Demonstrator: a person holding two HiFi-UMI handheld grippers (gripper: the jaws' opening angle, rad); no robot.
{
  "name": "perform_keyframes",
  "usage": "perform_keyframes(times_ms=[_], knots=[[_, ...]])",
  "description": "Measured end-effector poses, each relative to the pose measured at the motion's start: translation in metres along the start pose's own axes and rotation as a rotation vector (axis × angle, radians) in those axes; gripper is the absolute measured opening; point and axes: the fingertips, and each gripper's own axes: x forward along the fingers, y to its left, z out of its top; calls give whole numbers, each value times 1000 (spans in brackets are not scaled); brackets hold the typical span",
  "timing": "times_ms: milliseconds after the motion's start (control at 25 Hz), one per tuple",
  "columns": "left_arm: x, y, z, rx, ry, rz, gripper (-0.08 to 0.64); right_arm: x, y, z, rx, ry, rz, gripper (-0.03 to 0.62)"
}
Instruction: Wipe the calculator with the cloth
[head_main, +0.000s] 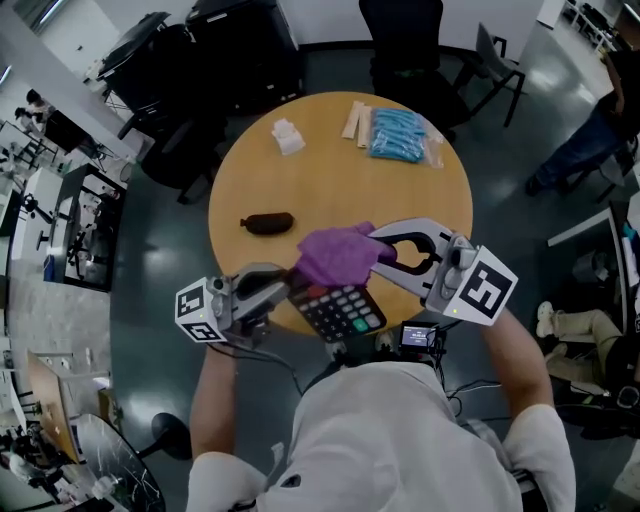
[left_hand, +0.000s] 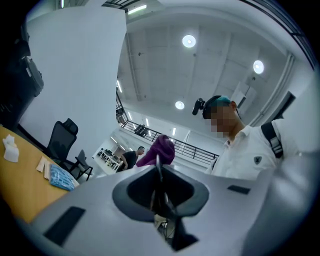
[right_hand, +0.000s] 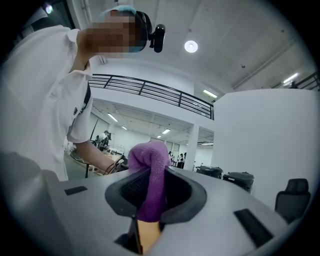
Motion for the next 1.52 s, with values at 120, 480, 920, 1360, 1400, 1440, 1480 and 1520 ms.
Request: perform_keyframes(times_ms=[120, 480, 920, 1360, 1400, 1440, 1480, 1520], knots=[[-1, 2, 0, -5, 1, 6, 44, -1, 10, -7, 18, 9, 28, 72], [-12, 17, -10, -62, -26, 66, 44, -21, 52, -37, 61, 67, 66, 72], [-18, 26, -13, -72, -15, 101, 44, -41, 107, -80, 75, 190, 164, 72], [-7, 9, -32, 81, 102, 172, 44, -92, 112, -113, 90, 367, 265, 72], [-4, 5, -34, 105, 118, 176, 44, -97, 94, -106, 134, 344, 208, 72], [-1, 0, -37, 135, 137, 182, 44, -101, 75, -100, 192, 329, 138, 72], [3, -4, -40, 167, 161, 185, 44, -104, 58, -95, 234, 336, 81, 72], [6, -8, -44, 200, 188, 186, 44, -106, 42, -93, 247, 363, 48, 72]])
